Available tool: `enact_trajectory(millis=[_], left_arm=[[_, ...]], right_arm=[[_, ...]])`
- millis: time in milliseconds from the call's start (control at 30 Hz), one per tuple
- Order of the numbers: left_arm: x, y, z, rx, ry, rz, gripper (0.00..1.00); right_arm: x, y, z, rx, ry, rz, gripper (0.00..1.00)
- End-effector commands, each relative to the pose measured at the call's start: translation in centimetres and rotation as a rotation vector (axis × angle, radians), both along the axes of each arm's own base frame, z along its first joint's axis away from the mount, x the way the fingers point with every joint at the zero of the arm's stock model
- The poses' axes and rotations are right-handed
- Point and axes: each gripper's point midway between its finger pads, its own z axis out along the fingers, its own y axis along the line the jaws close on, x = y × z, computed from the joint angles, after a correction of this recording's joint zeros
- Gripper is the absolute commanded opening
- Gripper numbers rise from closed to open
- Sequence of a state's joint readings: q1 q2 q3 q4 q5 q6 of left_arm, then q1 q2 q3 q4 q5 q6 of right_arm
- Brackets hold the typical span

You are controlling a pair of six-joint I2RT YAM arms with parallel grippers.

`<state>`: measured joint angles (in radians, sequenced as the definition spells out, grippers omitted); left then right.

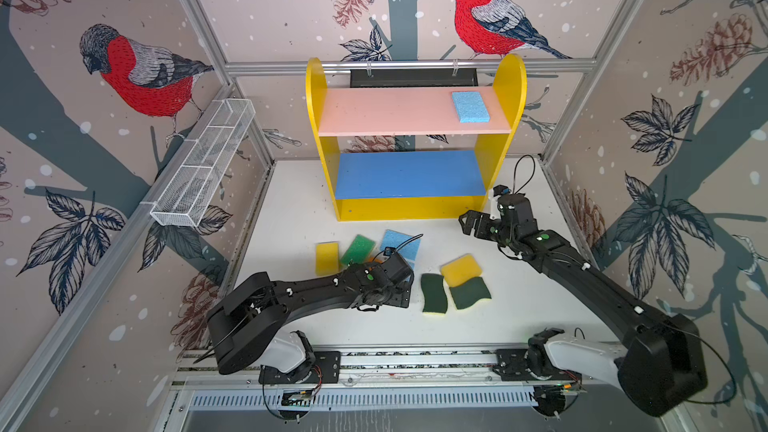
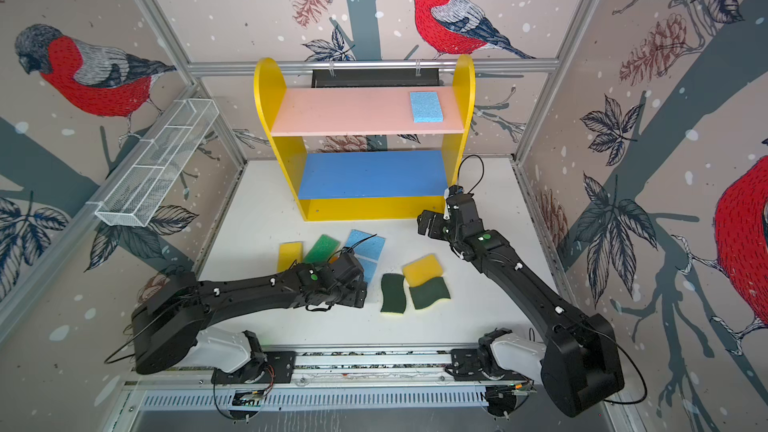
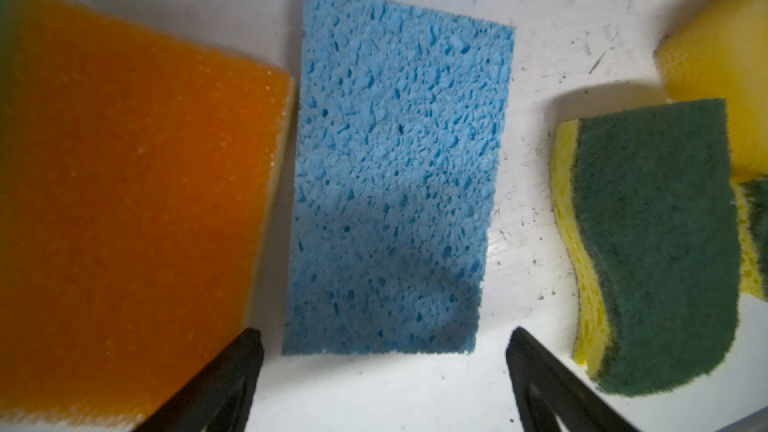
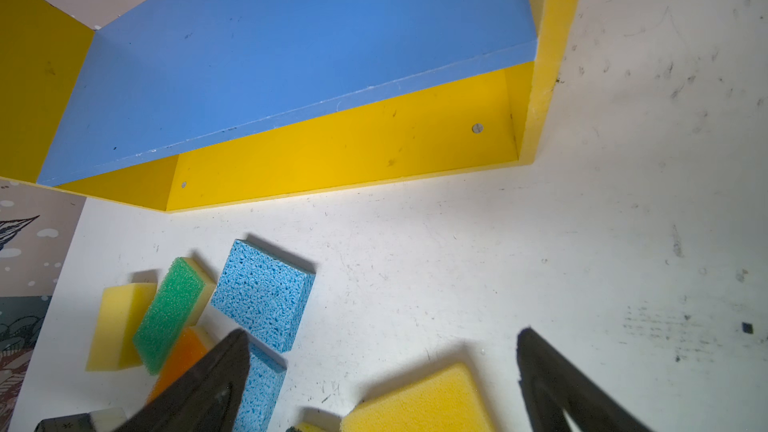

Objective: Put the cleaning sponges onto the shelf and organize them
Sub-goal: 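Move the left gripper over the second light-blue sponge beside the orange one, then lower the left gripper and close it on the light-blue sponge's end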

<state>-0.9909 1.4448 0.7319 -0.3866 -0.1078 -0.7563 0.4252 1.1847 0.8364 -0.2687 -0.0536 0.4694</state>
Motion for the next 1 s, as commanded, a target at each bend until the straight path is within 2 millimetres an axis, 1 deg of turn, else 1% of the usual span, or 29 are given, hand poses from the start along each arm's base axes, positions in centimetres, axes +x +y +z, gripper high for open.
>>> enact_trajectory(millis=[0, 200, 367, 500, 633, 833, 967], left_arm=[[0.0, 0.1, -0.3, 0.027, 0.002, -0.017, 0.93], [0.2, -0.9, -0.4, 0.007, 0.007, -0.034, 0.94], [0.4, -1.1, -0.4, 0.018, 0.009, -0.045, 0.93], [0.3, -0.4, -1.1, 0.083, 0.028, -0.038, 0.92], [0.0, -0.5, -1.6, 0.111, 0.038, -0.057, 0.9], [-0.2, -0.9, -1.7, 0.171, 0.027, -0.079, 0.88], [-0.4, -0.6, -2.4, 0.236, 0.037, -0.08, 0.87]], right_arm=[[0.3, 0.1, 0.3, -0.002, -0.026, 0.001, 1.0], [0.2, 0.0, 0.3, -0.003, -0.026, 0.0, 1.0], [0.0, -0.3, 0.2, -0.01, -0.031, -0.006, 1.0], [-0.1, -0.4, -0.1, -0.013, -0.029, -0.007, 1.0], [-0.2, -0.5, -0.3, -0.016, -0.027, -0.007, 0.99], [-0.3, -0.6, -0.1, -0.022, -0.036, -0.006, 0.99], [-0.4, -0.8, -0.2, -0.026, -0.036, -0.006, 0.99]])
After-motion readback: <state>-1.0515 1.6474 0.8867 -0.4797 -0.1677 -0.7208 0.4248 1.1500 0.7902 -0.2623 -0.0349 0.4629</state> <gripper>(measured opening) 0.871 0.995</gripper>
